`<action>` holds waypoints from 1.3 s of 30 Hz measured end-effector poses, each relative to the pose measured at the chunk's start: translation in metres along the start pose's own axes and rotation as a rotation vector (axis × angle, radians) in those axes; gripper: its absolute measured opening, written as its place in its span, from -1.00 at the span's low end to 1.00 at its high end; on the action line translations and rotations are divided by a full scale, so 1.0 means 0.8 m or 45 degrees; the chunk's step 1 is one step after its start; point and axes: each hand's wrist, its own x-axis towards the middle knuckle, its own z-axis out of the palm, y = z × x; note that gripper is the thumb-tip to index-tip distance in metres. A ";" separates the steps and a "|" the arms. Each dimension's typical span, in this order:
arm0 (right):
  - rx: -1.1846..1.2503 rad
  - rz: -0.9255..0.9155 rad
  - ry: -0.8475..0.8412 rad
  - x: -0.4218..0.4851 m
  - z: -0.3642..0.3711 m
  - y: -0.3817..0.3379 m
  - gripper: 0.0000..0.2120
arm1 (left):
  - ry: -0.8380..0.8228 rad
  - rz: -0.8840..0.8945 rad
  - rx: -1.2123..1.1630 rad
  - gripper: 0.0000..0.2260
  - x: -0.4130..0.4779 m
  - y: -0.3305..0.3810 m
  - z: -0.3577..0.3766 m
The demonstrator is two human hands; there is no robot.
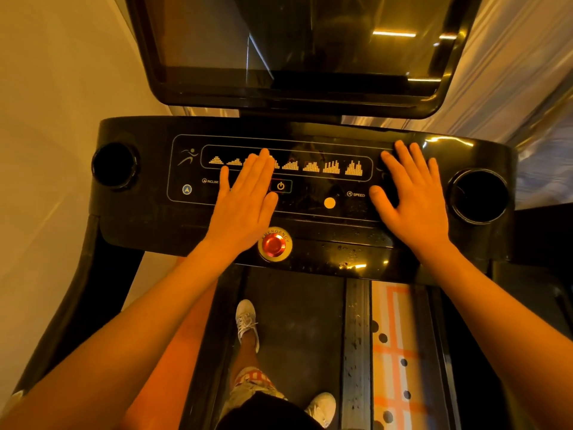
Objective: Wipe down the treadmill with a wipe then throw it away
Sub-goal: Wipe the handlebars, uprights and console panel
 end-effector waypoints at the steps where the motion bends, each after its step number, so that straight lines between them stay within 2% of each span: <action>1: 0.001 -0.003 0.001 0.000 0.000 0.000 -0.41 | -0.003 0.023 0.008 -0.44 0.007 0.000 -0.003; 9: 0.004 0.002 0.006 0.001 0.000 0.000 -0.41 | -0.120 0.331 0.100 -0.44 -0.008 -0.029 -0.015; 15: 0.004 -0.008 0.001 0.000 0.001 -0.001 -0.39 | -0.125 0.370 0.106 -0.44 0.026 -0.010 -0.021; 23: 0.008 0.003 0.004 0.000 0.000 -0.002 -0.37 | -0.181 0.420 0.055 -0.48 0.007 -0.018 -0.017; 27: 0.009 -0.002 0.006 -0.001 -0.001 -0.001 -0.34 | -0.128 0.332 -0.024 -0.48 0.001 -0.007 -0.015; 39: 0.032 -0.009 0.007 -0.001 -0.001 0.000 -0.34 | 0.044 -0.158 -0.291 -0.46 -0.071 0.044 0.022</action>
